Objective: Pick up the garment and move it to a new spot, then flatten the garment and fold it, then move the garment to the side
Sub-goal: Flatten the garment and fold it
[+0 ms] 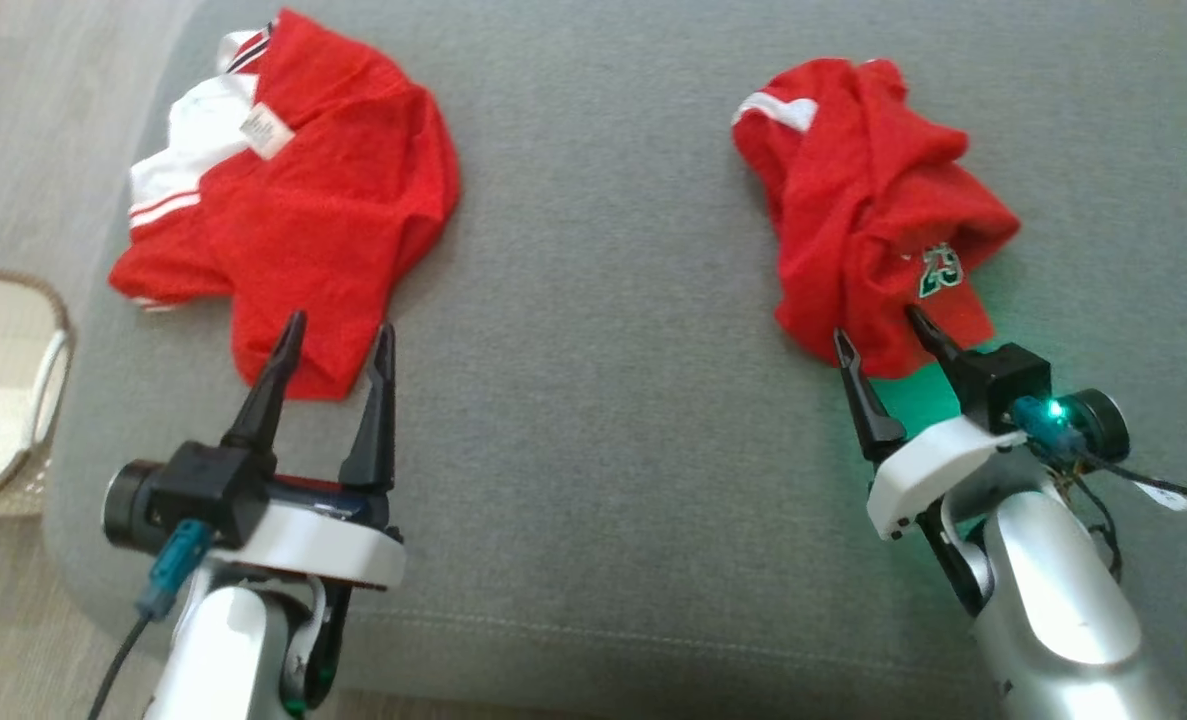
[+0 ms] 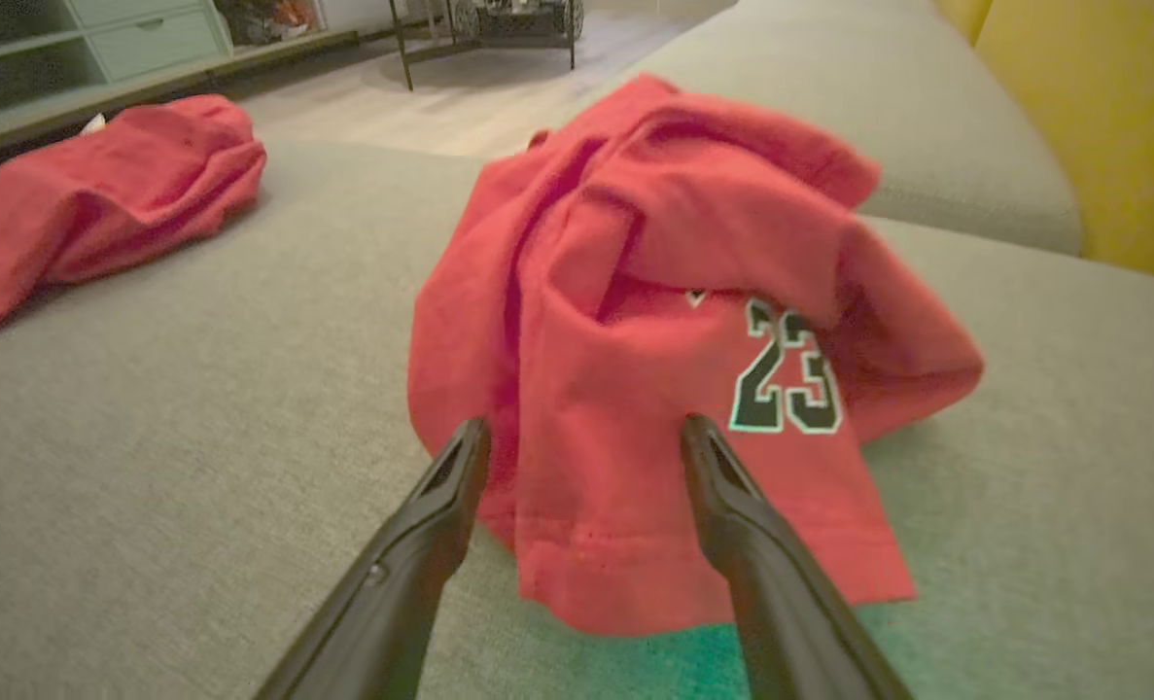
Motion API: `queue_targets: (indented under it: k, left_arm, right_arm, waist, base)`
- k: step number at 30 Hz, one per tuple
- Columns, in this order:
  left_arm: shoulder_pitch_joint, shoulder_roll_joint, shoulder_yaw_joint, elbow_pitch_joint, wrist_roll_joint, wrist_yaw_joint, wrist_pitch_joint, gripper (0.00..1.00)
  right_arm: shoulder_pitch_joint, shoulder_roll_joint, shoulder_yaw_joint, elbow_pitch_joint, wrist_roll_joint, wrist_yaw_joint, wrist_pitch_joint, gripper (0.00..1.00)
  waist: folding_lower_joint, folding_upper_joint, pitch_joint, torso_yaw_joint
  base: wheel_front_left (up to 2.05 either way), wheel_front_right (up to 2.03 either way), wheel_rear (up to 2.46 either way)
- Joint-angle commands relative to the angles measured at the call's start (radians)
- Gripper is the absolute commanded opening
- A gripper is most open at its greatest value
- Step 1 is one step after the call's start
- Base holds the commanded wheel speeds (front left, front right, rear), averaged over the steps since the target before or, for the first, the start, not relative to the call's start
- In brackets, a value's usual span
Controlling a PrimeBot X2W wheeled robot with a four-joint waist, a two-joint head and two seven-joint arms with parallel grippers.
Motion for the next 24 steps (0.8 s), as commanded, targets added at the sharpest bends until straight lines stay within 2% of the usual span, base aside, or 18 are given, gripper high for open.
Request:
queue_targets:
  k: [1, 3, 4, 5, 12, 20, 24]
  left_arm:
    - [-0.04, 0.001, 0.037, -0.027, 0.012, -0.005, -0.005, 1.0]
    - [-0.04, -0.01, 0.039, -0.021, 0.019, -0.013, -0.005, 1.0]
    - [-0.04, -0.015, 0.041, -0.018, 0.022, -0.017, -0.005, 1.0]
    - [-0.041, -0.019, 0.043, -0.015, 0.025, -0.021, -0.005, 1.0]
    - [-0.028, -0.037, 0.062, 0.0, 0.042, -0.033, -0.005, 1.0]
    - [0.001, -0.052, 0.065, 0.007, 0.051, -0.035, -0.005, 1.0]
    - [0.017, -0.055, 0.064, 0.008, 0.052, -0.032, -0.005, 1.0]
  right_arm:
    - [-0.032, 0.003, 0.013, -0.007, -0.012, 0.0, -0.001, 1.0]
    - [-0.051, 0.003, -0.003, 0.042, -0.029, 0.0, 0.003, 0.98]
    - [-0.062, 0.003, -0.01, 0.058, -0.031, 0.0, -0.002, 0.07]
    - [-0.071, 0.003, -0.014, 0.066, -0.023, 0.0, -0.012, 0.0]
    - [-0.101, 0.003, 0.061, 0.022, 0.09, 0.0, -0.062, 0.0]
    - [-0.187, 0.003, 0.269, -0.214, 0.292, 0.0, -0.069, 0.0]
    - [-0.24, 0.003, 0.305, -0.286, 0.401, 0.0, -0.069, 0.0]
  waist:
    - [-0.0001, 0.0, 0.01, 0.019]
    - [-0.0001, 0.0, 0.011, 0.029]
    - [-0.0001, 0.0, 0.01, 0.033]
    - [-0.0001, 0.0, 0.008, 0.036]
    - [-0.0001, 0.0, -0.032, 0.029]
    - [-0.0001, 0.0, -0.105, 0.002]
    - [-0.0001, 0.0, -0.13, -0.006]
  base:
    - [0.0, 0.0, 0.0]
    - [0.0, 0.0, 0.0]
    - [0.0, 0.0, 0.0]
    - [0.0, 0.0, 0.0]
    - [0.0, 0.0, 0.0]
    - [0.0, 0.0, 0.0]
    - [0.0, 0.0, 0.0]
